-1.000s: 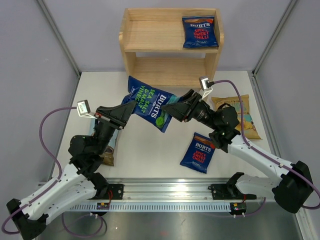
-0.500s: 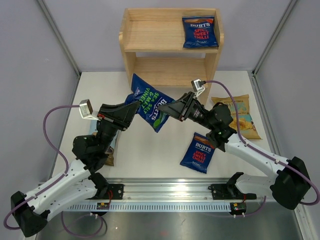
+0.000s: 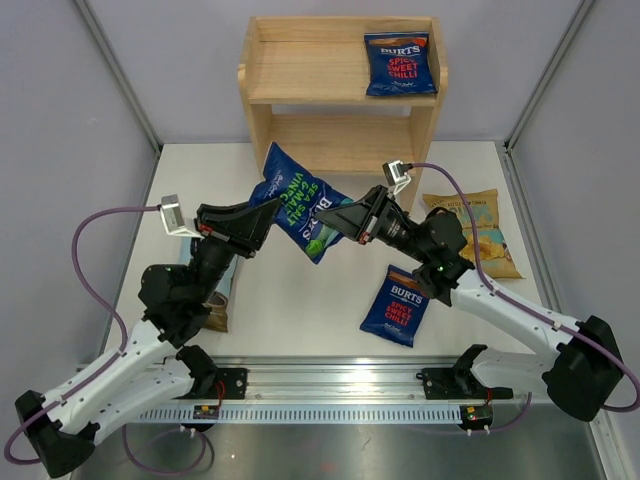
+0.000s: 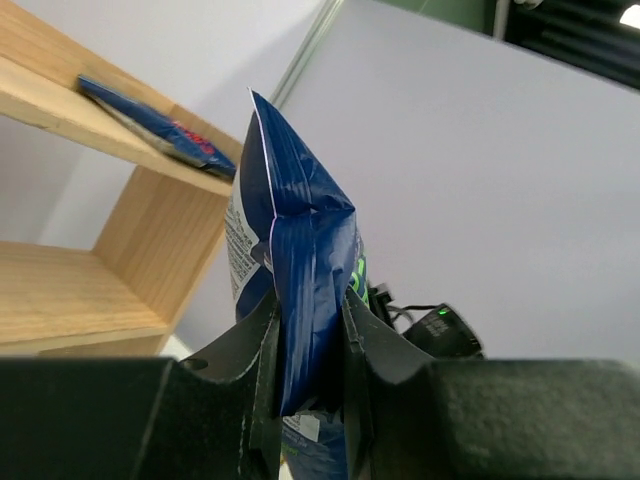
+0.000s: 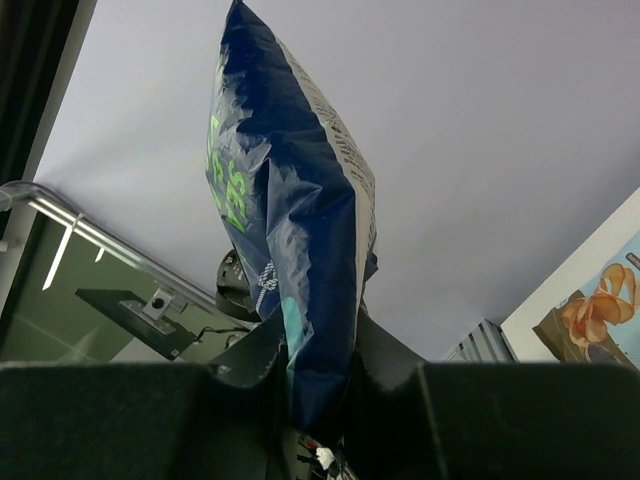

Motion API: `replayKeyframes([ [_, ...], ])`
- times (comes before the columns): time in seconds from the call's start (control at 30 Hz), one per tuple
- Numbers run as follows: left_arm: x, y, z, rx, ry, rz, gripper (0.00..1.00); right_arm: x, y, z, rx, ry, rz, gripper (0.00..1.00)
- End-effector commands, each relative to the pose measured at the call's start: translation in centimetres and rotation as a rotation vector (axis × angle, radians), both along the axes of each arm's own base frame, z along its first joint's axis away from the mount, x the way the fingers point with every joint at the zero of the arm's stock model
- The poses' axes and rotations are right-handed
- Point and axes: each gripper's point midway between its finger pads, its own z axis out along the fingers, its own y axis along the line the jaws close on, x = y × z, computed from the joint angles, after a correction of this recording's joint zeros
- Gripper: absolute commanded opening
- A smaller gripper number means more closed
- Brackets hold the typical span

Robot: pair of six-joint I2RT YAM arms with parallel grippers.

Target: Place and organize the chips bags onto the shelf

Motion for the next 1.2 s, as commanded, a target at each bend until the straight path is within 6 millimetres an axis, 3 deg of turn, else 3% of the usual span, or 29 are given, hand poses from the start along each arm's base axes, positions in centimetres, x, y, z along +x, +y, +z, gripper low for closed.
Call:
replayKeyframes([
  [0.0, 0.7, 1.0, 1.0, 0.087, -0.005, 0.093, 0.17, -0.6, -0.7, 1.7, 0.008, -0.055, -0.047, 0.18],
  [0.07, 1.2, 1.4, 1.0, 0.117, 0.014, 0.132, 0.17, 0.2, -0.8, 1.2, -0.030, -0.014, -0.089, 0.17],
  [0.2, 2.9, 2.7, -0.4, 0.204, 0.116, 0.239, 0.29, 1.7, -1.3, 1.0, -0.057, 0.066, -0.160, 0.14],
  [0.27, 3.3, 4.0, 0.1, 0.211, 0.139, 0.305, 0.38, 2.5, -1.4, 0.8, -0.074, 0.115, -0.198, 0.13],
  [0.3, 3.7, 4.4, -0.8, 0.251, 0.175, 0.332, 0.39, 2.7, -1.5, 1.0, -0.077, 0.121, -0.209, 0.13],
  [0.33, 3.7, 5.0, -0.1, 0.253, 0.180, 0.357, 0.41, 2.8, -1.5, 1.4, -0.076, 0.124, -0.215, 0.13],
  [0.4, 4.4, 6.2, -1.1, 0.313, 0.234, 0.428, 0.45, 3.3, -1.7, 1.9, -0.070, 0.132, -0.236, 0.12],
  [0.47, 4.6, 7.5, -0.6, 0.335, 0.252, 0.487, 0.52, 3.8, -2.0, 2.6, -0.068, 0.135, -0.258, 0.11],
  [0.53, 4.6, 8.4, -1.3, 0.382, 0.294, 0.523, 0.56, 4.2, -2.1, 3.4, -0.064, 0.137, -0.267, 0.11],
  [0.57, 4.5, 9.3, -0.7, 0.375, 0.305, 0.553, 0.61, 4.3, -2.2, 3.7, -0.059, 0.136, -0.275, 0.10],
  [0.73, 3.2, 10.3, -2.0, 0.475, 0.394, 0.544, 0.68, 6.4, -2.6, 6.9, -0.032, 0.155, -0.353, 0.09],
  [0.87, 1.2, 11.1, -3.2, 0.582, 0.425, 0.506, 0.77, 10.3, -3.5, 8.2, -0.026, 0.223, -0.507, 0.09],
  [0.93, 0.3, 12.0, -2.6, 0.602, 0.421, 0.514, 0.78, 11.5, -4.1, 9.6, 0.002, 0.240, -0.563, 0.09],
  [1.17, -1.6, 15.5, -5.5, 0.715, 0.432, 0.600, 0.83, 17.3, -4.8, 11.5, 0.080, 0.326, -0.783, 0.07],
])
